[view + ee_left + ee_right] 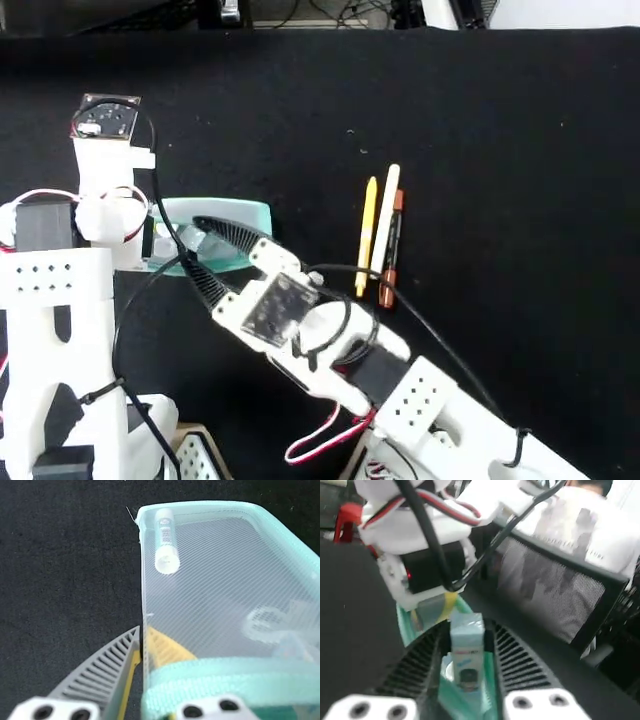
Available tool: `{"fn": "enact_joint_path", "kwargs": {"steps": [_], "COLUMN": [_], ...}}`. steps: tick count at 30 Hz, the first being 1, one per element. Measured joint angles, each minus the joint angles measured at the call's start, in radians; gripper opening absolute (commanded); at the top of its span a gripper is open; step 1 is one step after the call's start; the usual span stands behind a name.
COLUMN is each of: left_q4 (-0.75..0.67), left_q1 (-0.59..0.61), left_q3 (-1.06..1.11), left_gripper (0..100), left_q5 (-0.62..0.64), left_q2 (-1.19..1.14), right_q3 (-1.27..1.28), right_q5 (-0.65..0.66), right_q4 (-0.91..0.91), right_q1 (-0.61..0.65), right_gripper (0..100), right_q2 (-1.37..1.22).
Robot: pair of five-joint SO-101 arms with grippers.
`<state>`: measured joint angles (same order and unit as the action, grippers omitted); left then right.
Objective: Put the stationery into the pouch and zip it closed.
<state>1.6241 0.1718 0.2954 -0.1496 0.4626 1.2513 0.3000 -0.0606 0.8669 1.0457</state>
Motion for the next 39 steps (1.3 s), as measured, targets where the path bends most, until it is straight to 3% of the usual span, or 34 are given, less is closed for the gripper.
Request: {"fn": "enact_joint_path", "kwargs": {"steps": [12, 16, 19, 23, 27, 33, 39], "left_q4": [0.0, -0.002, -0.002, -0.002, -0.002, -0.002, -0.002], "left_q1": [0.0, 0.0, 0.0, 0.0, 0.0, 0.0, 0.0], "left_q3": [0.0, 0.0, 0.0, 0.0, 0.0, 0.0, 0.0], "left_gripper": [3, 3, 3, 3, 3, 3, 3], "left_q5": [0.0, 0.0, 0.0, 0.0, 0.0, 0.0, 0.0], "left_q2": [0.0, 0.0, 0.0, 0.0, 0.0, 0.0, 0.0], "right_q3": [-0.456, -0.586, -0.597, -0.454, -0.204, -0.103, -0.358], "right_q5": [-0.06, -0.06, -0.064, -0.064, -0.066, -0.144, -0.203], "right_q4": [-0.704, -0.87, -0.945, -0.968, -0.859, -0.68, -0.686], "right_q1": [-0.021, -0.143, -0.307, -0.559, -0.73, -0.778, -0.766], "right_gripper": [19.3, 8.9, 4.5, 9.6, 15.6, 15.8, 15.8], "right_q2": [0.034, 0.164, 0.269, 0.295, 0.199, -0.086, -0.497]}}
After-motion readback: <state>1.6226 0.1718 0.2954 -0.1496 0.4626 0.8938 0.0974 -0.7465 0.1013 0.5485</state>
